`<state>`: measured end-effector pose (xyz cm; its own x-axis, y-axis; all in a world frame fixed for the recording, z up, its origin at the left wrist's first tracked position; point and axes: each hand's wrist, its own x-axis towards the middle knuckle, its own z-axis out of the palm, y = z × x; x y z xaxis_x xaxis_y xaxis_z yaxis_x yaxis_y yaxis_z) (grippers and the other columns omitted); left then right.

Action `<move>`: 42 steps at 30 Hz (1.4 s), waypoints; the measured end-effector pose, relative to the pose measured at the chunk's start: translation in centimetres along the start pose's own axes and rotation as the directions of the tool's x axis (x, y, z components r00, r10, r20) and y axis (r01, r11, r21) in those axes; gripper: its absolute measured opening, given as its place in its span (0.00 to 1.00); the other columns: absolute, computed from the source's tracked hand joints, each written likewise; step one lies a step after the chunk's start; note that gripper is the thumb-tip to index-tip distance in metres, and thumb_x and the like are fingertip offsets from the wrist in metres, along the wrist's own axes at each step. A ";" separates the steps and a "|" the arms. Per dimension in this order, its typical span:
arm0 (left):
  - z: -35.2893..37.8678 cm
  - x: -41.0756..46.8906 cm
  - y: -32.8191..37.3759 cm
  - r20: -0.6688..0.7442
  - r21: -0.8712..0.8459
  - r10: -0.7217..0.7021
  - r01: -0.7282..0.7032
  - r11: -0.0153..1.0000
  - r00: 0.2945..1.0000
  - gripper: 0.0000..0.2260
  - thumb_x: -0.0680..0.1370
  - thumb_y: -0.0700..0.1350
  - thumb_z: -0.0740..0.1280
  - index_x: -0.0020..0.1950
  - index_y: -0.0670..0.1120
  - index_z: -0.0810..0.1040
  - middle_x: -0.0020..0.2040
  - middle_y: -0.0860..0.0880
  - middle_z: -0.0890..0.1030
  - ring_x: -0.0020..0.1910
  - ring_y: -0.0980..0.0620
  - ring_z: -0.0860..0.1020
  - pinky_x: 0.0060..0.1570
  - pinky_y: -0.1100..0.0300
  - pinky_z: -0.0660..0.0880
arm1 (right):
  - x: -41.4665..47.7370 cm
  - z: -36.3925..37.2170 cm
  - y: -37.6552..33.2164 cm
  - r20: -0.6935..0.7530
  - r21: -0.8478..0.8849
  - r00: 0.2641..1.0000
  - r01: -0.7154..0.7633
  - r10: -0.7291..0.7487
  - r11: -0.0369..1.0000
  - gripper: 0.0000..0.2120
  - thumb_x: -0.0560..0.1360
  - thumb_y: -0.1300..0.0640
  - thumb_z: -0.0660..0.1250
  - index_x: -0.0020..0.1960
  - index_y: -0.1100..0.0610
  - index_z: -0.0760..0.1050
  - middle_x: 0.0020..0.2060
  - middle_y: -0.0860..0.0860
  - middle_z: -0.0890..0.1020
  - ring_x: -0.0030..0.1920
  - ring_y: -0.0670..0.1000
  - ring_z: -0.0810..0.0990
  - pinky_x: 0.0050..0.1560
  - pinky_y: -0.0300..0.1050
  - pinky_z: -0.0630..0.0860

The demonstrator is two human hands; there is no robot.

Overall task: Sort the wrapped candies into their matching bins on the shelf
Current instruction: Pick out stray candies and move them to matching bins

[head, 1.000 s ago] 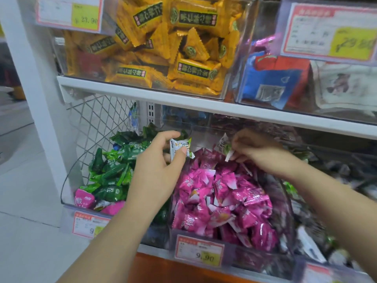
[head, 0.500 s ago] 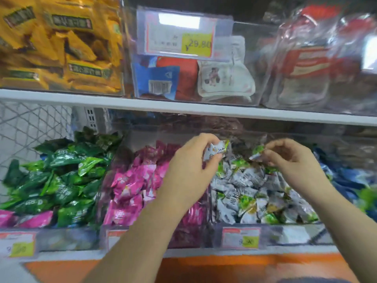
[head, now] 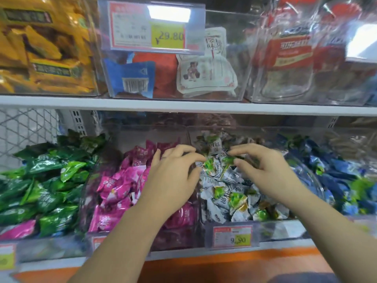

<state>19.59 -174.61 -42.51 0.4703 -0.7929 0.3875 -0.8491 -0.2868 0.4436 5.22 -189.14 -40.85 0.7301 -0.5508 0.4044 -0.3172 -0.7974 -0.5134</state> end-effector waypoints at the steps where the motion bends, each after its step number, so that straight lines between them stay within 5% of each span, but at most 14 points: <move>1: -0.5 -0.4 -0.4 -0.007 -0.003 -0.003 0.003 1.000 1.000 0.12 0.80 0.50 0.60 0.62 0.60 0.75 0.64 0.62 0.70 0.66 0.58 0.66 0.74 0.49 0.45 | 0.1 0.4 -0.6 0.018 0.014 1.000 0.012 -0.012 1.000 0.08 0.76 0.56 0.66 0.54 0.46 0.78 0.52 0.38 0.77 0.48 0.42 0.78 0.44 0.24 0.68; 6: -3.5 -2.7 -3.9 -0.045 0.035 -0.057 0.059 0.998 0.997 0.11 0.79 0.50 0.61 0.60 0.60 0.75 0.60 0.64 0.73 0.63 0.61 0.70 0.75 0.47 0.48 | 1.0 2.6 -4.1 0.122 0.084 0.990 0.062 -0.072 0.995 0.07 0.77 0.55 0.65 0.52 0.46 0.78 0.44 0.33 0.75 0.24 0.40 0.72 0.27 0.29 0.67; 10: -6.2 -4.8 -7.8 -0.137 0.025 -0.147 0.151 0.988 0.980 0.10 0.78 0.47 0.64 0.57 0.56 0.79 0.56 0.60 0.76 0.56 0.55 0.75 0.67 0.43 0.64 | 2.6 4.8 -7.0 0.184 0.098 0.969 0.149 -0.166 0.984 0.08 0.77 0.57 0.65 0.54 0.52 0.80 0.43 0.39 0.79 0.35 0.28 0.73 0.37 0.24 0.67; 14: -8.1 -6.9 -10.8 -0.206 0.003 -0.230 0.236 0.972 0.951 0.10 0.77 0.45 0.67 0.56 0.55 0.79 0.52 0.61 0.75 0.36 0.61 0.70 0.59 0.46 0.71 | 5.0 7.3 -9.7 0.342 0.062 0.899 0.270 -0.275 0.961 0.08 0.77 0.56 0.66 0.54 0.51 0.80 0.46 0.39 0.80 0.42 0.31 0.75 0.43 0.23 0.67; 18: -8.7 -7.6 -12.3 -0.158 -0.071 -0.279 0.271 0.960 0.947 0.10 0.76 0.49 0.67 0.57 0.57 0.79 0.50 0.64 0.73 0.50 0.59 0.75 0.55 0.60 0.71 | 7.9 10.4 -11.8 0.510 0.066 0.811 0.297 -0.288 0.952 0.13 0.76 0.52 0.67 0.60 0.52 0.78 0.54 0.43 0.81 0.47 0.33 0.76 0.50 0.25 0.69; 21: -8.8 -7.2 -12.7 -0.105 -0.085 -0.300 0.292 0.952 0.948 0.10 0.77 0.50 0.66 0.58 0.58 0.78 0.52 0.62 0.75 0.54 0.60 0.75 0.56 0.61 0.71 | 9.4 12.8 -13.3 0.692 0.068 0.668 0.315 -0.272 0.947 0.22 0.72 0.44 0.70 0.63 0.49 0.74 0.55 0.40 0.78 0.49 0.31 0.74 0.52 0.26 0.68; 24: -8.9 -6.6 -13.0 -0.081 -0.109 -0.326 0.317 0.942 0.942 0.11 0.77 0.51 0.66 0.58 0.60 0.77 0.53 0.62 0.75 0.54 0.61 0.74 0.56 0.61 0.70 | 10.0 15.2 -14.0 0.803 0.016 0.554 0.346 -0.218 0.938 0.27 0.67 0.36 0.70 0.61 0.48 0.75 0.58 0.43 0.77 0.57 0.43 0.75 0.62 0.43 0.70; 28: -8.9 -6.1 -13.4 -0.053 -0.144 -0.349 0.338 0.930 0.936 0.10 0.76 0.51 0.66 0.56 0.61 0.77 0.47 0.65 0.74 0.52 0.64 0.74 0.51 0.64 0.70 | 10.5 17.2 -14.3 0.822 -0.015 0.520 0.430 -0.234 0.903 0.25 0.66 0.36 0.70 0.44 0.58 0.76 0.50 0.60 0.78 0.49 0.59 0.77 0.54 0.56 0.73; 31: -8.9 -6.0 -13.6 -0.027 -0.177 -0.346 0.336 0.925 0.938 0.10 0.76 0.51 0.67 0.56 0.61 0.78 0.50 0.64 0.76 0.50 0.66 0.74 0.49 0.68 0.70 | 11.3 17.0 -14.2 0.836 -0.002 0.483 0.475 -0.259 0.880 0.21 0.68 0.44 0.70 0.45 0.62 0.77 0.45 0.63 0.79 0.43 0.61 0.77 0.46 0.54 0.75; 34: -9.0 -6.3 -13.8 -0.007 -0.204 -0.346 0.338 0.919 0.938 0.10 0.77 0.52 0.66 0.57 0.62 0.77 0.45 0.68 0.73 0.45 0.69 0.73 0.42 0.76 0.67 | 12.7 15.2 -13.3 0.829 -0.088 0.525 0.462 -0.193 0.882 0.14 0.72 0.52 0.70 0.44 0.64 0.76 0.34 0.55 0.76 0.32 0.51 0.71 0.33 0.43 0.67; 39: -9.1 -6.2 -13.6 0.009 -0.215 -0.356 0.349 0.912 0.935 0.09 0.77 0.53 0.66 0.56 0.63 0.76 0.45 0.68 0.73 0.46 0.72 0.71 0.42 0.78 0.65 | 14.3 12.5 -9.6 0.735 -0.260 0.668 0.440 -0.119 0.859 0.10 0.72 0.46 0.70 0.40 0.50 0.73 0.34 0.43 0.72 0.35 0.43 0.71 0.32 0.34 0.64; 42: -9.1 -6.0 -13.6 0.021 -0.211 -0.366 0.361 0.908 0.931 0.09 0.77 0.53 0.66 0.55 0.65 0.76 0.45 0.68 0.74 0.44 0.74 0.71 0.42 0.76 0.66 | 14.8 11.9 -7.8 0.690 -0.263 0.719 0.355 -0.082 0.897 0.14 0.71 0.48 0.72 0.53 0.52 0.76 0.39 0.38 0.73 0.45 0.46 0.75 0.39 0.32 0.65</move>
<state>30.48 -161.01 -43.50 0.7431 -0.6441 0.1817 -0.5503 -0.4335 0.7136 25.69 -188.12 -39.90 0.9687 -0.1603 -0.1898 -0.1847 -0.9756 -0.1186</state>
